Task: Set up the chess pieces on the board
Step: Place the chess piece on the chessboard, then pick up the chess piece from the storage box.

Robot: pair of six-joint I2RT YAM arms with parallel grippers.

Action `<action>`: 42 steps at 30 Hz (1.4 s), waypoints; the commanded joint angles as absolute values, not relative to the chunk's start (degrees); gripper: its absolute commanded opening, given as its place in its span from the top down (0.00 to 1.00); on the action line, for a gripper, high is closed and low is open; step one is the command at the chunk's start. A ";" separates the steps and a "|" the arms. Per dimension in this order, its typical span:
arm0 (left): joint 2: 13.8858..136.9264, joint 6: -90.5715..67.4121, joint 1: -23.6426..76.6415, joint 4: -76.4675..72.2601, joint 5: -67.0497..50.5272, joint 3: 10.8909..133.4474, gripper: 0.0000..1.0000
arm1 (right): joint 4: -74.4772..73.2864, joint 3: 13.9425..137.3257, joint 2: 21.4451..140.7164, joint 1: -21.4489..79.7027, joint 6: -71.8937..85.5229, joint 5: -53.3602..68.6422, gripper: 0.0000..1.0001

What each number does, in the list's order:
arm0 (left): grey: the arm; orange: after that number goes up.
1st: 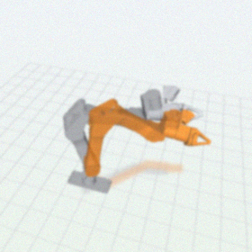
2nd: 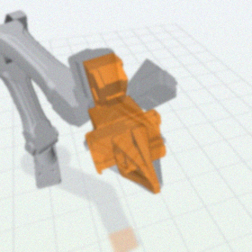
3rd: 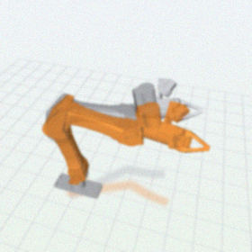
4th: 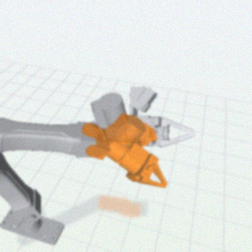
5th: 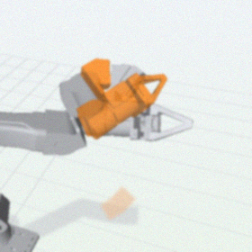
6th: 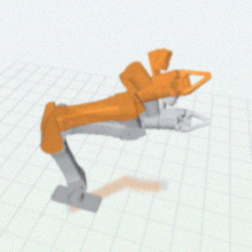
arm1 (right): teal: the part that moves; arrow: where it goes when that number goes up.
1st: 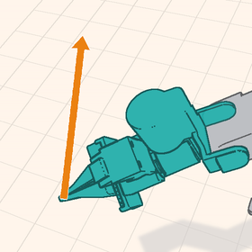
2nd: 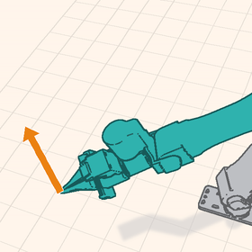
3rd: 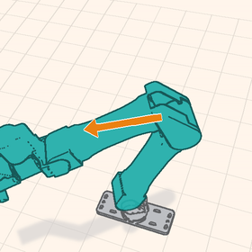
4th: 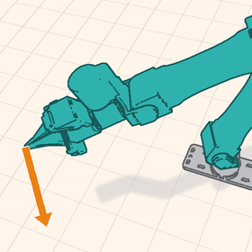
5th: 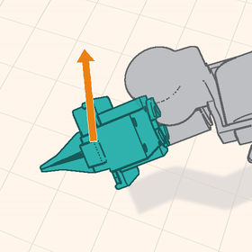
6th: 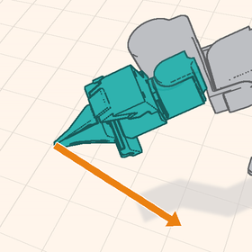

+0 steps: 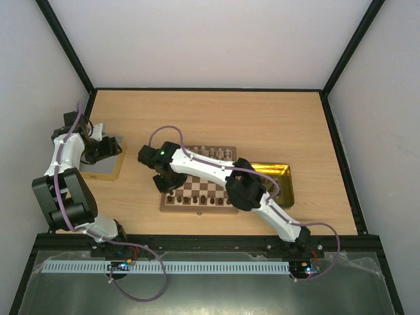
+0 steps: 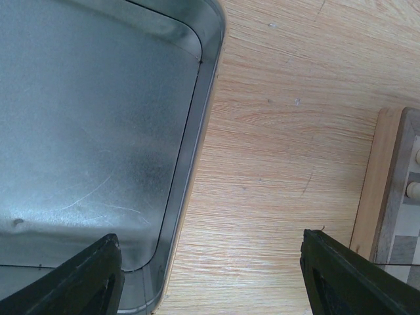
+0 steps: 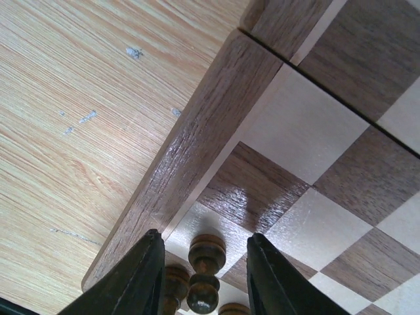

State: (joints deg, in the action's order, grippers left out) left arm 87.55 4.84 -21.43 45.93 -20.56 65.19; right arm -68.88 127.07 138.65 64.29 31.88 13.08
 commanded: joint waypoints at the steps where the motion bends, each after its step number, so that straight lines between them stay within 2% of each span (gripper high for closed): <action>1: 87.64 4.59 -21.27 46.14 -21.18 64.34 0.26 | -70.24 130.15 139.23 63.61 31.63 10.74 0.67; 7: 87.37 4.66 -21.27 46.17 -21.01 64.26 0.26 | -70.41 131.60 137.92 61.90 31.91 9.54 0.67; 11: 86.82 4.90 -21.27 46.32 -20.81 64.25 0.26 | -71.19 130.43 133.03 59.31 32.09 5.50 0.70; 14: 86.37 4.95 -21.25 46.30 -20.77 64.02 0.26 | -70.37 123.55 125.47 55.57 32.32 2.17 0.70; 24: 85.61 5.03 -20.27 46.25 -21.36 63.77 0.26 | -65.89 89.34 98.62 38.52 34.04 -5.05 0.65; 29: 85.78 4.95 -18.75 46.15 -20.77 63.73 0.26 | -59.20 73.15 89.40 28.68 35.87 0.74 0.65; 34: 85.86 4.86 -17.77 46.14 -20.22 63.78 0.26 | -55.92 65.25 87.10 23.04 35.40 4.10 0.65; 42: 85.62 4.67 -16.95 46.14 -19.39 63.76 0.26 | -51.95 62.92 89.93 20.69 34.19 7.58 0.67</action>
State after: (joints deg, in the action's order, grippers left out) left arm 86.98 4.89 -17.15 45.74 -19.99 64.53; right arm -55.37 63.79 88.88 21.34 34.85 5.52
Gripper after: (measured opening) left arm 0.740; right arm 0.344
